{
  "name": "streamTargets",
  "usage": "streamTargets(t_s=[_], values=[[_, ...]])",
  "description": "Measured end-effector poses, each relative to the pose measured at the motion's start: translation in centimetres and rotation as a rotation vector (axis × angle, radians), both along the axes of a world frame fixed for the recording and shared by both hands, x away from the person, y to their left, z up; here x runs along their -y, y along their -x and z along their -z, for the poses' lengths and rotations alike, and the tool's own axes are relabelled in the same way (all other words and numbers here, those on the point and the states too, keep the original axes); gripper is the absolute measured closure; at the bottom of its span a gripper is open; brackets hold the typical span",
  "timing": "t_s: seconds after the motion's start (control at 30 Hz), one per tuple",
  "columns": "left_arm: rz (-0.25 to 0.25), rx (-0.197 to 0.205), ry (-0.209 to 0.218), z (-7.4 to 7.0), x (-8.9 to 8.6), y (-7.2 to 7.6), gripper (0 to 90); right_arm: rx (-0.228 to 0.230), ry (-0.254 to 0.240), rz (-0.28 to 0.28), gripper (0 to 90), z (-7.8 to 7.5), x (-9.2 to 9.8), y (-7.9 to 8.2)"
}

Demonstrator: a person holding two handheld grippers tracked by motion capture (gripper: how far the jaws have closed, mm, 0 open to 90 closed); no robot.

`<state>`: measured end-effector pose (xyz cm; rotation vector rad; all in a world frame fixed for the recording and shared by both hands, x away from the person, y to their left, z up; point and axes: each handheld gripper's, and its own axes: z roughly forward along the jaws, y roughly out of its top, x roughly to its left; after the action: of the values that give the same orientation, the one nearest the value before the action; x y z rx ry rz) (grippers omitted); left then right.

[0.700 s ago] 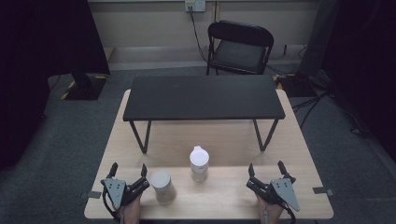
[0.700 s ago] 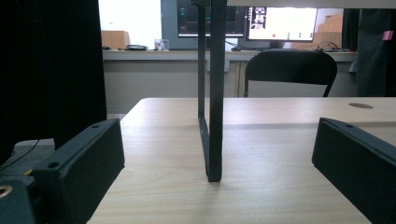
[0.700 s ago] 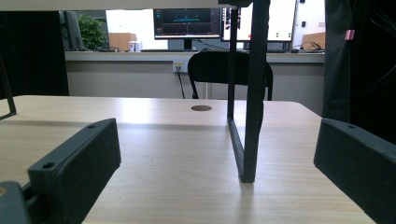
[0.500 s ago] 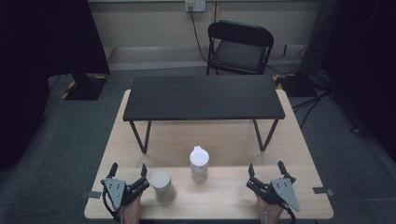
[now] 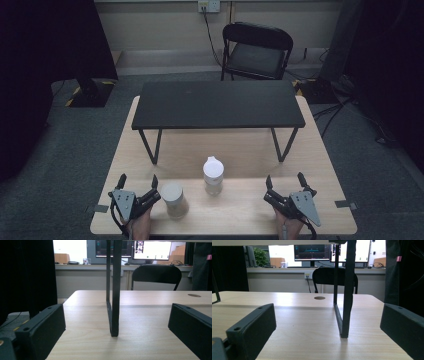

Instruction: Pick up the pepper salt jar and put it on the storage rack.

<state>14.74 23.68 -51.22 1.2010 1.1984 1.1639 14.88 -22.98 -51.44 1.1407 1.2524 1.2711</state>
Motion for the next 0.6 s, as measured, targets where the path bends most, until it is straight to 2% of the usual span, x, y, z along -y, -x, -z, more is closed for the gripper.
streamTargets(t_s=[0.2, 0.37, 0.6], values=[[-0.033, 0.02, 0.021, -0.7, 0.2, 0.1, 0.2, 0.0, 0.0, -0.004, 0.0, 0.0, 0.1, 0.0], [-0.03, 0.043, 0.039, -1.7, 0.0, 0.2, 0.2, 0.0, 0.0, -0.002, 0.0, 0.0, 0.0, 0.0], [-0.037, 0.073, 0.038, -3.1, 0.1, 1.0, 0.2, -0.001, 0.0, 0.003, 0.0, 0.0, 0.0, 0.0]])
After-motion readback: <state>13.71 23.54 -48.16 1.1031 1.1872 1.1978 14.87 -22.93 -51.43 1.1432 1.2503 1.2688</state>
